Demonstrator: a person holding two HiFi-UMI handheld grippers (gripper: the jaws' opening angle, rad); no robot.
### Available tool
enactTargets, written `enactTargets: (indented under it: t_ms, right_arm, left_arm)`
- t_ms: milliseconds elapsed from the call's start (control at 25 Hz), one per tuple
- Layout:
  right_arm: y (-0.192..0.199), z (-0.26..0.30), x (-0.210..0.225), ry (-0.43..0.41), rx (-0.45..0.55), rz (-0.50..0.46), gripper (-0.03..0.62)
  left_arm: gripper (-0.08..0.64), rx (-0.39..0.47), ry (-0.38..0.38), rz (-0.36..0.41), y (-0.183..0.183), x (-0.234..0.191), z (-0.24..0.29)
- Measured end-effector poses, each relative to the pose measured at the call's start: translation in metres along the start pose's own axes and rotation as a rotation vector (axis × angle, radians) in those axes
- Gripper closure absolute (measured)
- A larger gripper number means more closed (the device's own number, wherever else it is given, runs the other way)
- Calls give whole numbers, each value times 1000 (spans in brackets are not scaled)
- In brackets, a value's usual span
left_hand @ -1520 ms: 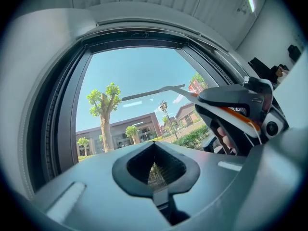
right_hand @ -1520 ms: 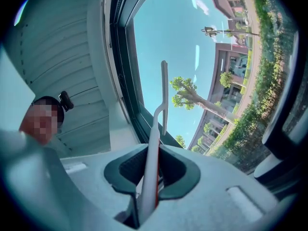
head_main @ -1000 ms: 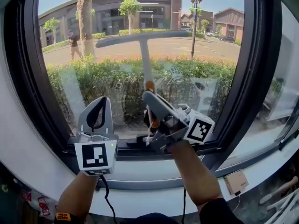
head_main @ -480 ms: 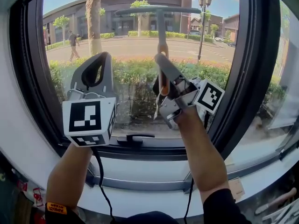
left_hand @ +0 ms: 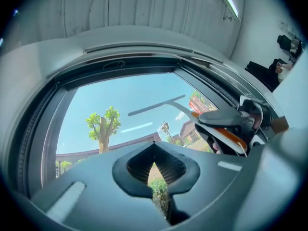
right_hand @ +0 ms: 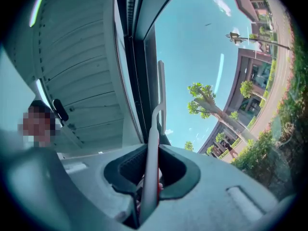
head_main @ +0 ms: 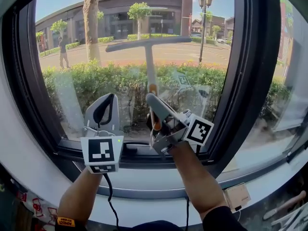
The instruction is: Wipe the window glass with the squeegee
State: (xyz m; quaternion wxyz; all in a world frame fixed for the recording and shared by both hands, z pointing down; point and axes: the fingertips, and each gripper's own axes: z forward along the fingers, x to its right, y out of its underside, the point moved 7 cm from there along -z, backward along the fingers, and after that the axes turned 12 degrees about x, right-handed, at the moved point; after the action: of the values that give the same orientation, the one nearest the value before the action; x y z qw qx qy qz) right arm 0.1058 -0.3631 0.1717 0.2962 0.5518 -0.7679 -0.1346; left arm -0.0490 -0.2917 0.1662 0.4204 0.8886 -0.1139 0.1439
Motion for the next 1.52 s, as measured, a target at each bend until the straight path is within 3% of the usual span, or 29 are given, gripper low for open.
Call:
enactTargets:
  t_ms: [240, 560, 920, 1080, 1200, 1520]
  right_arm:
    - [31, -64, 12, 67, 11, 59, 545]
    - [53, -130, 19, 158, 12, 86, 543]
    - [59, -156, 21, 204, -2, 81, 543]
    - [54, -157, 15, 209, -25, 86, 545]
    - [42, -144, 5, 159, -9, 94, 545]
    - [-55, -68, -16, 30, 5, -39, 545]
  left_arm:
    - [541, -122, 8, -67, 60, 35, -31]
    - [541, -179, 17, -161, 85, 65, -61]
    - [541, -219, 47, -198, 99, 87, -77]
    - [541, -194, 57, -179, 90, 87, -72]
    - [541, -148, 62, -144, 74, 80, -62]
    - [541, 28, 74, -84, -2, 72, -30]
